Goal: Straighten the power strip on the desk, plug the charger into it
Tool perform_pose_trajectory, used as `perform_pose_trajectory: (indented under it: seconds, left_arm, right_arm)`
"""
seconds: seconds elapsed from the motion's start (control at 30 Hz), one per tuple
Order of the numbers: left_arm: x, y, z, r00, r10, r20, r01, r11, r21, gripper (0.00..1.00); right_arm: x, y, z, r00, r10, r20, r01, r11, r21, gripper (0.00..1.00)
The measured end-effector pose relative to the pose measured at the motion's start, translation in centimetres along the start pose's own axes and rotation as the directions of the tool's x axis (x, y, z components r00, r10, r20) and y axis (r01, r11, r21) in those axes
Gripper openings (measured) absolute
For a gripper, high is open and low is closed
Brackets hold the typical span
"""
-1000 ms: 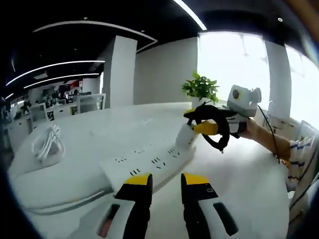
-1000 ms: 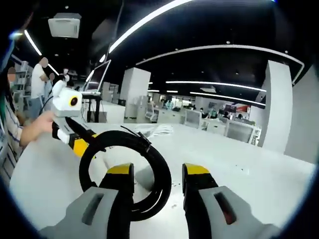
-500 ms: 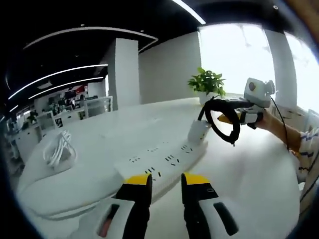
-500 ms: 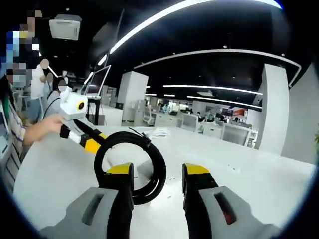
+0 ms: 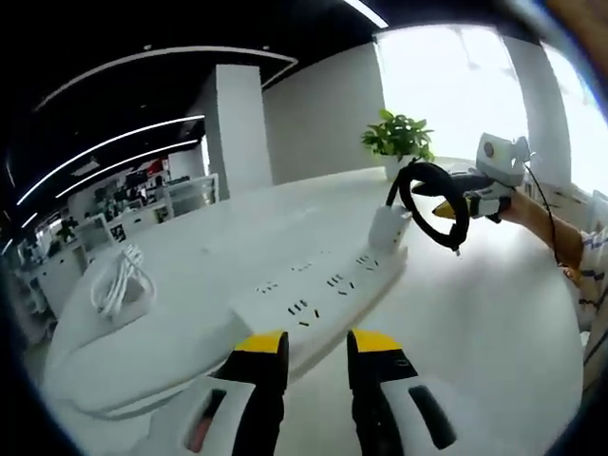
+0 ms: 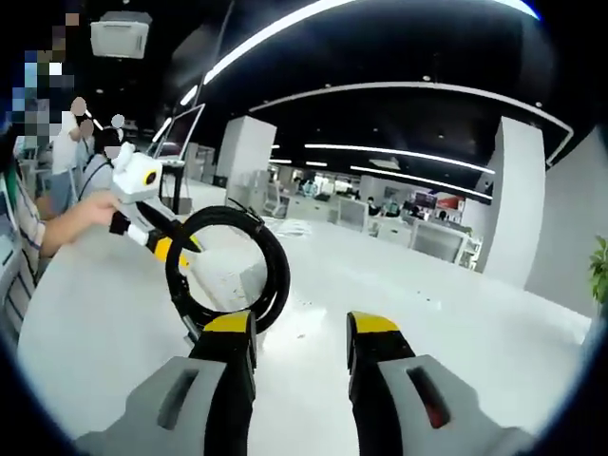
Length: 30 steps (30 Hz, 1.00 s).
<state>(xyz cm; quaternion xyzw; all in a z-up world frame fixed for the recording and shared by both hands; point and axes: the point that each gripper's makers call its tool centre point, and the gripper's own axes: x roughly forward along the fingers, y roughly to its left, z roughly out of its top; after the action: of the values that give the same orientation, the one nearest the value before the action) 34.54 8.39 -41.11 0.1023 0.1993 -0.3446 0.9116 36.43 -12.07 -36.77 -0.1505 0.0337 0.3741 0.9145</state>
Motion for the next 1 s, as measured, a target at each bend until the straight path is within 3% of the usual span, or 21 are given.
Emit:
perform_pose_trajectory:
  seconds: [0.23, 0.5, 0.73, 1.0]
  left_arm:
    - [0.2, 0.9, -0.3, 1.0, 0.023, -0.018, -0.023, 1.0, 0.011, 0.25]
    - [-0.1, 1.2, -0.5, 0.999, 0.039, -0.02, -0.039, 0.999, 0.015, 0.25]
    - [-0.1, 1.5, -0.6, 0.999, 0.045, -0.023, -0.045, 0.999, 0.011, 0.26]
    - [-0.1, 1.6, -0.7, 0.999, 0.047, -0.024, -0.046, 0.999, 0.009, 0.27]
  right_arm:
    - [1.1, 0.1, -1.7, 0.998, 0.03, -0.06, -0.03, 1.0, 0.0, 0.31]
    - [2.9, 1.3, -3.4, 0.988, 0.095, -0.125, -0.094, 0.995, 0.017, 0.34]
    - [4.6, 2.3, -3.8, 0.981, 0.124, -0.148, -0.127, 0.992, -0.008, 0.33]
    - [5.8, 3.2, -4.0, 0.976, 0.172, -0.131, -0.167, 0.985, 0.05, 0.31]
